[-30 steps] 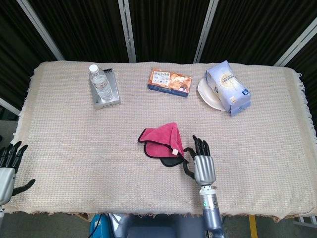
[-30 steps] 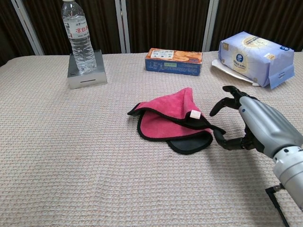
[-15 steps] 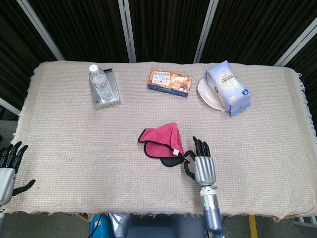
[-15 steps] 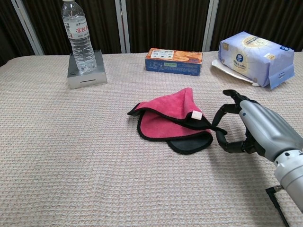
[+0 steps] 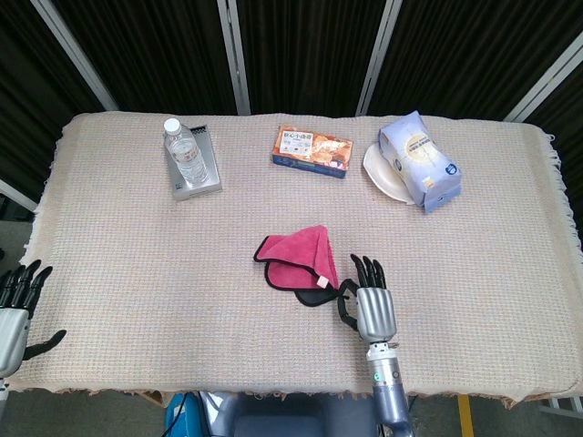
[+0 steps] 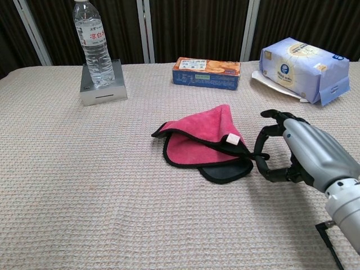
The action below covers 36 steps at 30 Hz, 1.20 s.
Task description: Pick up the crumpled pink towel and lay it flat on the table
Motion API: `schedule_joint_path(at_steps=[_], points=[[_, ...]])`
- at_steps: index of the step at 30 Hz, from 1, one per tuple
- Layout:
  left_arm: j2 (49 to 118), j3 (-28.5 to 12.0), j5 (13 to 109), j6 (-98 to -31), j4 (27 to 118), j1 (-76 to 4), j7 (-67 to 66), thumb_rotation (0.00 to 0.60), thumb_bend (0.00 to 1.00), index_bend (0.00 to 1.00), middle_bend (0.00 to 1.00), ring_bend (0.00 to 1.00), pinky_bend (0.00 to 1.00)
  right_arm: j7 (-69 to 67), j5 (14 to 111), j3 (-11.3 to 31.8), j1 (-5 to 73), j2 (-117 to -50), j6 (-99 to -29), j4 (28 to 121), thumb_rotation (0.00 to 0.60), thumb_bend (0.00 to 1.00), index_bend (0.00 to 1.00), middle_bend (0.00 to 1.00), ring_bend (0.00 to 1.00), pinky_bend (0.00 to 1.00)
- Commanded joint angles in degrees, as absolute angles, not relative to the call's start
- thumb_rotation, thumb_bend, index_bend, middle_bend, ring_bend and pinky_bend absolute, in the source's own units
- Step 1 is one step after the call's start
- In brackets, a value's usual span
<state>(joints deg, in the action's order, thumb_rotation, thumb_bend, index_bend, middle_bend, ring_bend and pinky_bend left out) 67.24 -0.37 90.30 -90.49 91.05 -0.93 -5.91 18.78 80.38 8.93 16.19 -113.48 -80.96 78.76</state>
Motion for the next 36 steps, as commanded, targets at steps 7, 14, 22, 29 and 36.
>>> schedule_joint_path(at_steps=[7, 14, 22, 29, 36], points=[[67.02, -0.39, 90.46, -90.79, 91.33, -0.84, -5.66, 0.600, 0.09, 0.00, 0.00, 0.00, 0.00, 18.73, 81.17, 8.72, 16.19, -113.22, -81.61, 79.57, 0.600, 0.48, 0.58, 0.12, 0.00, 0.00], [67.01, -0.41, 90.28, -90.64, 91.28, -0.85, -5.76, 0.600, 0.09, 0.00, 0.00, 0.00, 0.00, 20.14, 82.49, 10.26, 17.44, -112.29, -82.09, 82.06, 0.600, 0.48, 0.58, 0.12, 0.00, 0.00], [67.34, -0.56, 89.53, -89.65, 91.35, -1.17, -5.99, 0.600, 0.09, 0.00, 0.00, 0.00, 0.00, 26.10, 83.73, 15.20, 21.01, -109.66, -81.38, 88.50, 0.600, 0.48, 0.58, 0.12, 0.00, 0.00], [67.86, -1.00, 88.47, -88.16, 91.48, -1.91, -6.76, 0.600, 0.09, 0.00, 0.00, 0.00, 0.00, 32.91, 82.35, 20.80, 25.27, -108.20, -78.74, 93.36, 0.600, 0.48, 0.58, 0.12, 0.00, 0.00], [68.67, -1.57, 86.74, -86.04, 91.17, -2.87, -7.21, 0.600, 0.09, 0.00, 0.00, 0.00, 0.00, 38.21, 78.67, 26.82, 29.93, -108.26, -76.19, 94.08, 0.600, 0.48, 0.58, 0.12, 0.00, 0.00]])
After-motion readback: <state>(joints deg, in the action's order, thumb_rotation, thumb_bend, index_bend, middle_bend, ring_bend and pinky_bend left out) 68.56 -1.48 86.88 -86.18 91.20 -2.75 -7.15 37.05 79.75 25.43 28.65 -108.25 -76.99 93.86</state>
